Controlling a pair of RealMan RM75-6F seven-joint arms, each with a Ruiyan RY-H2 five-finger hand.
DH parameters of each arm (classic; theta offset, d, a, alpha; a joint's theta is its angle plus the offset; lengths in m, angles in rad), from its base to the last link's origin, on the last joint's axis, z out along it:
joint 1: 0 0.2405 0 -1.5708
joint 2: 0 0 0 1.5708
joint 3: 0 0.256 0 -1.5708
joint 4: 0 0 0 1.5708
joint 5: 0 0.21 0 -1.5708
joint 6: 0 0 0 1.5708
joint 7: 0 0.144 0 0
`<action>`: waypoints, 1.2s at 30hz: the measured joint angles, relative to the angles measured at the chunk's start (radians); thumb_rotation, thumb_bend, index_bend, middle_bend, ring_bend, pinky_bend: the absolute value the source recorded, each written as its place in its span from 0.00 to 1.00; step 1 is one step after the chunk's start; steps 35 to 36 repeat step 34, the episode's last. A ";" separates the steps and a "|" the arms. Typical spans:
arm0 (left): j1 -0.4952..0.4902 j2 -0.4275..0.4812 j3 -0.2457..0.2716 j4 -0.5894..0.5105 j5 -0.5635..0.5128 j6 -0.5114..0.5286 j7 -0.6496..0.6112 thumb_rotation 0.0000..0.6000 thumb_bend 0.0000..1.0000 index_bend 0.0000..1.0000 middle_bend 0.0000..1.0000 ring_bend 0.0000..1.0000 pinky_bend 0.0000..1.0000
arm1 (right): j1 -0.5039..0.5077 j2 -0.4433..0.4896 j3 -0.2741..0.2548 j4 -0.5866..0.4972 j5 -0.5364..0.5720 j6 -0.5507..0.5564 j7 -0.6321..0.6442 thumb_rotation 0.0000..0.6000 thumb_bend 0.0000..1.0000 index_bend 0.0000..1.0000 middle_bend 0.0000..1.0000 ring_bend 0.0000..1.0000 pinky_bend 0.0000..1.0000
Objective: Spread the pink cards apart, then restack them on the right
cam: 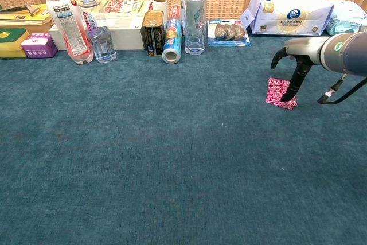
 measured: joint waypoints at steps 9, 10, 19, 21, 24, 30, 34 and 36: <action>0.002 0.003 0.003 0.009 0.014 0.008 -0.009 1.00 0.06 0.00 0.00 0.00 0.01 | -0.061 0.115 -0.010 -0.170 -0.160 0.040 0.072 1.00 0.14 0.17 0.01 0.01 0.04; 0.004 0.002 0.004 0.011 0.018 0.011 -0.008 1.00 0.06 0.00 0.00 0.00 0.01 | -0.079 0.134 -0.016 -0.192 -0.204 0.046 0.095 1.00 0.13 0.17 0.01 0.01 0.04; 0.036 -0.018 0.025 0.019 0.056 0.055 0.029 1.00 0.06 0.00 0.00 0.00 0.01 | -0.276 0.264 -0.108 -0.262 -0.722 0.152 0.369 1.00 0.04 0.15 0.03 0.02 0.04; 0.043 -0.024 0.029 0.025 0.059 0.064 0.028 1.00 0.06 0.00 0.00 0.00 0.01 | -0.325 0.289 -0.136 -0.255 -0.837 0.188 0.456 1.00 0.04 0.15 0.04 0.03 0.04; 0.050 -0.028 0.033 0.035 0.058 0.069 0.017 1.00 0.06 0.00 0.00 0.00 0.01 | -0.413 0.327 -0.187 -0.224 -1.010 0.266 0.605 1.00 0.01 0.16 0.07 0.04 0.06; 0.068 -0.036 0.034 0.067 0.041 0.090 -0.004 1.00 0.06 0.00 0.00 0.00 0.01 | -0.577 0.368 -0.274 -0.082 -1.232 0.487 0.750 1.00 0.00 0.18 0.08 0.04 0.07; 0.078 -0.045 0.035 0.077 0.035 0.097 0.021 1.00 0.06 0.00 0.00 0.00 0.01 | -0.694 0.374 -0.311 0.000 -1.292 0.623 0.773 1.00 0.02 0.20 0.08 0.04 0.06; 0.078 -0.045 0.035 0.077 0.035 0.097 0.021 1.00 0.06 0.00 0.00 0.00 0.01 | -0.694 0.374 -0.311 0.000 -1.292 0.623 0.773 1.00 0.02 0.20 0.08 0.04 0.06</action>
